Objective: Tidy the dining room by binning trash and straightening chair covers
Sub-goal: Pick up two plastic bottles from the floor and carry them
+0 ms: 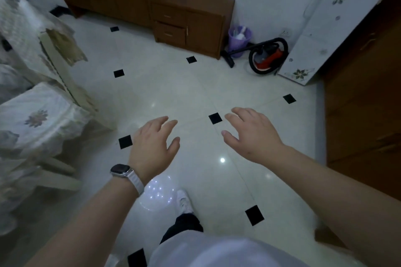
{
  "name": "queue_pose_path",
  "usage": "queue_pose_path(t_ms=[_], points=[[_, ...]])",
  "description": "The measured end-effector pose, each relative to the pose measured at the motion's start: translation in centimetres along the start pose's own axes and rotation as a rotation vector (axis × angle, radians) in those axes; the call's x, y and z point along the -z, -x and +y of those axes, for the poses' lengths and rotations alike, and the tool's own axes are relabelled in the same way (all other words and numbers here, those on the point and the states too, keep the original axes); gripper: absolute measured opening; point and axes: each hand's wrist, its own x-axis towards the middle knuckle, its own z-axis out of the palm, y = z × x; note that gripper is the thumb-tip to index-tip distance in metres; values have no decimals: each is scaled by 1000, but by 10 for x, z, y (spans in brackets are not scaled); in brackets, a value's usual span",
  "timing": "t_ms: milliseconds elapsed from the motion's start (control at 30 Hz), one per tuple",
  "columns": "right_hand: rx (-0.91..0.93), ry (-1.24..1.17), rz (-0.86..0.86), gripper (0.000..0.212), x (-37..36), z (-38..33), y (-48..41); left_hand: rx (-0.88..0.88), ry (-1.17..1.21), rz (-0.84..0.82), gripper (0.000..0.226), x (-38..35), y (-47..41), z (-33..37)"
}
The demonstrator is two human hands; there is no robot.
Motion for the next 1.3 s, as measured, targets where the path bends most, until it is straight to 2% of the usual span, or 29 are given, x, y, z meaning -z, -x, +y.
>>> queue_pose_path(t_ms=[200, 433, 600, 733, 933, 1133, 1300], points=[[19, 91, 8, 60, 18, -11, -118, -67, 24, 7, 52, 12, -102, -54], [65, 77, 61, 57, 8, -24, -218, -49, 40, 82, 49, 28, -179, -103], [105, 15, 55, 57, -8, -17, -286, 12, 17, 68, 48, 24, -227, -134], [176, -17, 86, 54, -30, -3, -351, 51, -50, 56, 49, 20, -268, -154], [291, -100, 81, 54, -41, 24, -476, 210, -149, 21, 52, 22, -360, -179], [437, -112, 130, 53, -19, 61, -590, 218, -258, 76, 50, 39, -460, -182], [533, -99, 136, 54, -11, 59, -661, 246, -312, 93, 48, 51, -508, -192]])
